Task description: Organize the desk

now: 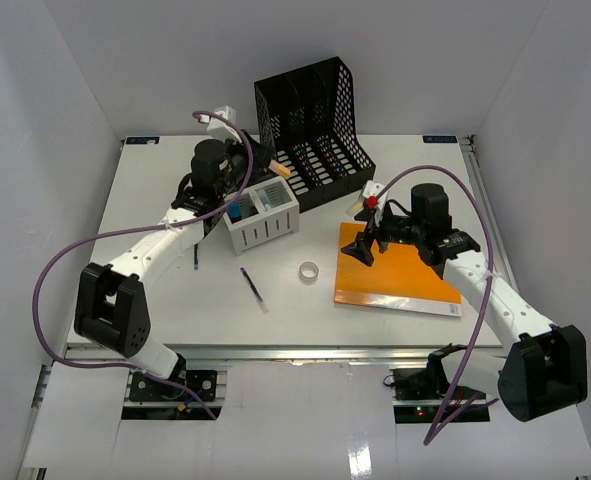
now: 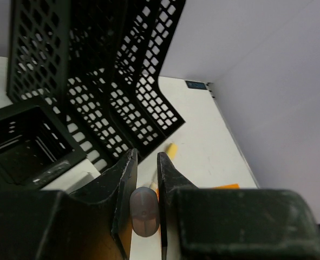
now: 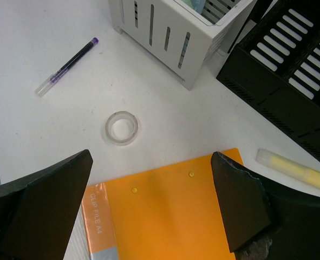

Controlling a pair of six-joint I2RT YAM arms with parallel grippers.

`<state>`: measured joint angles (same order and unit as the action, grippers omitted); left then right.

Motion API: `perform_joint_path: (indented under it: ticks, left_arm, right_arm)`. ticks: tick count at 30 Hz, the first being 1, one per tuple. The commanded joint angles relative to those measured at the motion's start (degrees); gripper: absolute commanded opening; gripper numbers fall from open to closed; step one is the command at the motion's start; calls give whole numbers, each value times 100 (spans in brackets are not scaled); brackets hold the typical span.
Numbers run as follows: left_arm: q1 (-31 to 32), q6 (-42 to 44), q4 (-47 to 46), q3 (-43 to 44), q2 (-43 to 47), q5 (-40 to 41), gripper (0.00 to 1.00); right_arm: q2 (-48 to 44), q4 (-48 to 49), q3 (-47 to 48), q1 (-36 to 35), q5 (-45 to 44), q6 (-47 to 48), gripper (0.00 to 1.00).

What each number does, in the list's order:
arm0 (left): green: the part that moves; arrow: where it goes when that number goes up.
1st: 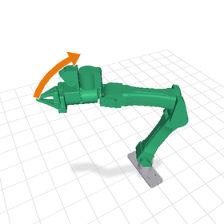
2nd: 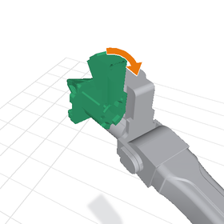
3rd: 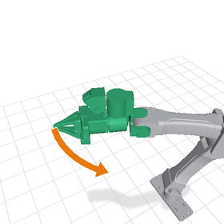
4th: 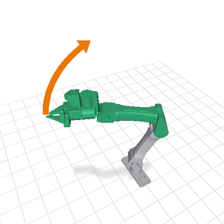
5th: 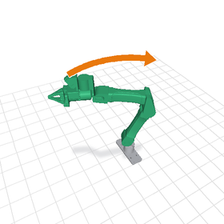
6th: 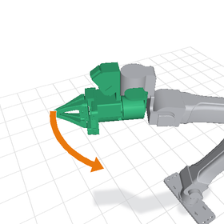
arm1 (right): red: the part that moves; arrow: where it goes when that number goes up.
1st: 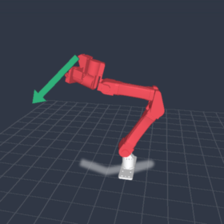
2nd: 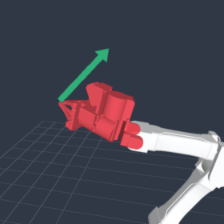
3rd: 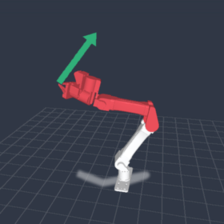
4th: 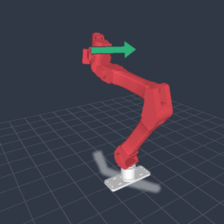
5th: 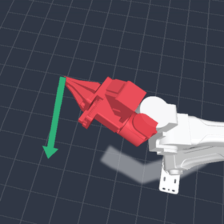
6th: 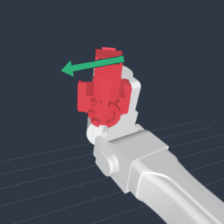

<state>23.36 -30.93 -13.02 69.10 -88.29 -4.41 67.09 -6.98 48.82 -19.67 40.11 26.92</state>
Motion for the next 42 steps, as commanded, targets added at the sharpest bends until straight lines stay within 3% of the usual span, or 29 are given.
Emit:
perform_joint_path:
  ticks: [1, 13, 17, 22, 24, 26, 30, 32, 35, 42]
  left_arm:
    - [-9, 498, 747, 184, -140, 580, 0]
    - [-11, 641, 186, 10, -612, 620, 0]
    - [-16, 641, 101, 27, -784, 547, 0]
    - [-16, 793, 53, -114, -830, 486, 3]
    - [-16, 853, 77, -123, -807, 453, 10]
    - [-7, 973, 102, -138, -741, 449, 27]
    - [-7, 1120, 149, -244, -503, 449, 61]
    - [-7, 1178, 167, -303, -350, 229, 72]
    - [-9, 1257, 36, -566, 113, 80, 78]
    - [-7, 1716, 205, -1229, 1406, -517, 82]
  right_arm:
    - [-23, 111, -100, 99, 90, 73, 97]
    - [277, 306, -38, 258, -506, -352, 97]
    - [412, 555, 42, 261, -1349, -871, 97]
    - [1221, 628, 681, 271, -2703, -1964, 100]
    - [1782, 612, 1158, 271, -3224, -2618, 96]
    - [2288, 353, 1570, 271, -3907, -3400, 93]
    - [3695, -546, 2976, 270, -4614, -3985, 84]
    - [4068, -740, 3381, 279, -4768, -4252, 78]
    - [4684, -1043, 3990, 277, -4887, -4511, 74]
    - [5370, -1100, 4451, 262, -5183, -4691, 73]
